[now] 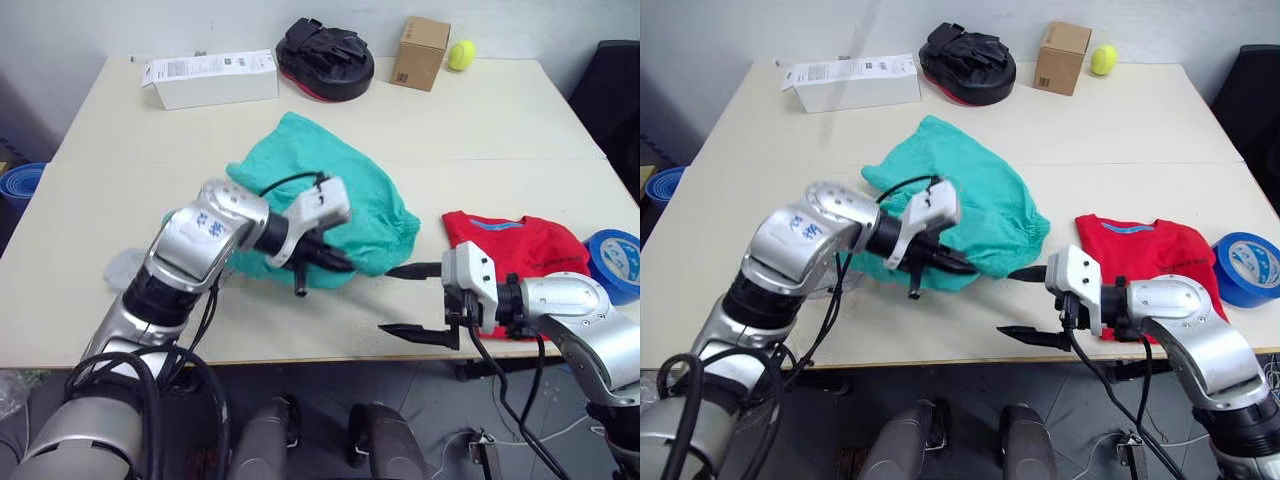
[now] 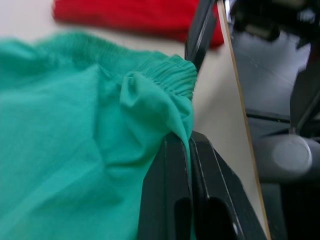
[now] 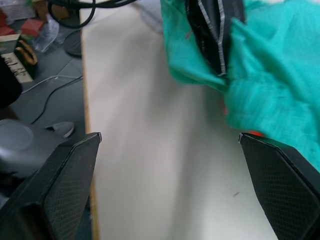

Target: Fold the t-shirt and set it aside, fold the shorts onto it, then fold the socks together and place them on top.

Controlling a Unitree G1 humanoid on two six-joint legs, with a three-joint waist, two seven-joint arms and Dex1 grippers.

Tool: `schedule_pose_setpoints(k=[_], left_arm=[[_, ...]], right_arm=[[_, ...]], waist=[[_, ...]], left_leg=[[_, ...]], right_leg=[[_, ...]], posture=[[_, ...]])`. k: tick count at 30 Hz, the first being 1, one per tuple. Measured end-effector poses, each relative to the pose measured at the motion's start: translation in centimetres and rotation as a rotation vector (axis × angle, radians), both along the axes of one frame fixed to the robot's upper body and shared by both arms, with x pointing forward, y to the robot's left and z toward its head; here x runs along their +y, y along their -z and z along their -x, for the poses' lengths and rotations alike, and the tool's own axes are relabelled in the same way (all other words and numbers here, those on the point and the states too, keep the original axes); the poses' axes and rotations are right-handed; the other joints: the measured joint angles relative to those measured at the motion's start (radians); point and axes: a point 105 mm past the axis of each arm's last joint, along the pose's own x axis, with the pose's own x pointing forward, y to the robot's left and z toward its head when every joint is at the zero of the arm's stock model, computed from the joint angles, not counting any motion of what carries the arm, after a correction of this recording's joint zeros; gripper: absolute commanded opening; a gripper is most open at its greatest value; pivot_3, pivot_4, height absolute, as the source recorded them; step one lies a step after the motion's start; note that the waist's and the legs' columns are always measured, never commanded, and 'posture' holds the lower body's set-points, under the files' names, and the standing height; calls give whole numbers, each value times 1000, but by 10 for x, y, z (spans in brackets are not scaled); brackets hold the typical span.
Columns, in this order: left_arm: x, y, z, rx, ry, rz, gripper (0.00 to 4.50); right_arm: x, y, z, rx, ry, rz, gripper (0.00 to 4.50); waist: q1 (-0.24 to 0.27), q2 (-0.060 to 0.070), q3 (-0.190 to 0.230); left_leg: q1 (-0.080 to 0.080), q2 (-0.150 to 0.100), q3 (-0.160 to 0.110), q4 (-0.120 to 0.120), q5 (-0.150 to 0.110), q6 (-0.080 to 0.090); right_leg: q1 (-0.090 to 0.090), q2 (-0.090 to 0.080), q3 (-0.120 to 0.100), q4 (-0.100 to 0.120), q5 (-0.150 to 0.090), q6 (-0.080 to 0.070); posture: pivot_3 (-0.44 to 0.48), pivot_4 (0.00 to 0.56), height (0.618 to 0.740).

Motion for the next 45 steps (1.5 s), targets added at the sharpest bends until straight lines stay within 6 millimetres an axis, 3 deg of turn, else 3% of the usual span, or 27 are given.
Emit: schedule_pose_setpoints(k=[4,8,14,16,21,24,29,34,39,43,45], left_arm=[[-7,10,7,34,1,39,1293],[-12,-9,11,75,4,175,2610],[28,-52,23,-28,46,261,4488],[57,-53,23,-164,51,155,4488],[121,-6,2,-399,70,-226,4488],[140,11,-9,-449,80,-306,4488],[160,22,-26,-539,54,-367,4488],[177,27,-38,-589,22,-414,4500],[183,19,-43,-611,10,-418,2918],[183,24,-34,-544,41,-401,1569],[182,24,-26,-499,65,-396,937]], right_arm=[[-2,0,3,4,-6,5,4500],[-2,-6,4,-9,-8,-3,4500],[-1,-12,0,-61,32,-5,4500],[4,-8,-1,-87,39,24,4500],[27,20,-3,-141,-13,106,4500],[36,27,-11,-201,-22,140,4500],[42,34,-27,-265,-6,159,4500],[45,53,-38,-271,5,204,3222],[48,55,-43,-325,-15,216,1371],[44,56,-44,-324,-20,211,1],[39,54,-43,-321,-33,221,0]], waist=[[15,0,0],[21,0,0],[10,0,0],[1,2,-1],[-2,2,-1],[3,2,-1],[-3,2,-1],[-7,2,-1],[-8,2,-1],[-8,2,-1],[-7,2,-1]], left_leg=[[0,0,0,0,0,1],[-1,0,0,0,-1,1],[1,1,0,-1,-1,-1],[2,1,2,-3,-1,-3],[3,-1,5,-8,-4,-8],[0,-2,4,-8,-4,-8],[0,-2,4,-9,-2,-4],[0,-1,4,-9,-1,-2],[1,-1,4,-9,-1,-2],[1,-1,4,-9,-1,-2],[1,-1,4,-9,-1,-2]], right_leg=[[1,-1,0,-3,0,0],[1,-1,0,-6,0,0],[1,0,0,-4,-1,-2],[1,1,0,-5,-2,-3],[-1,0,1,-7,-3,-5],[-3,-2,1,-8,-2,-5],[-3,-2,0,-6,-2,-4],[-4,-1,-1,0,-2,-4],[-4,0,-1,2,-2,-4],[-3,0,-1,2,-2,-4],[-3,0,-1,2,-2,-4]], posture=[[0,150,740],[0,150,740],[0,150,740],[0,150,740],[0,150,740],[0,150,740],[0,150,740],[0,150,740],[0,150,740],[0,150,740],[0,150,740]])
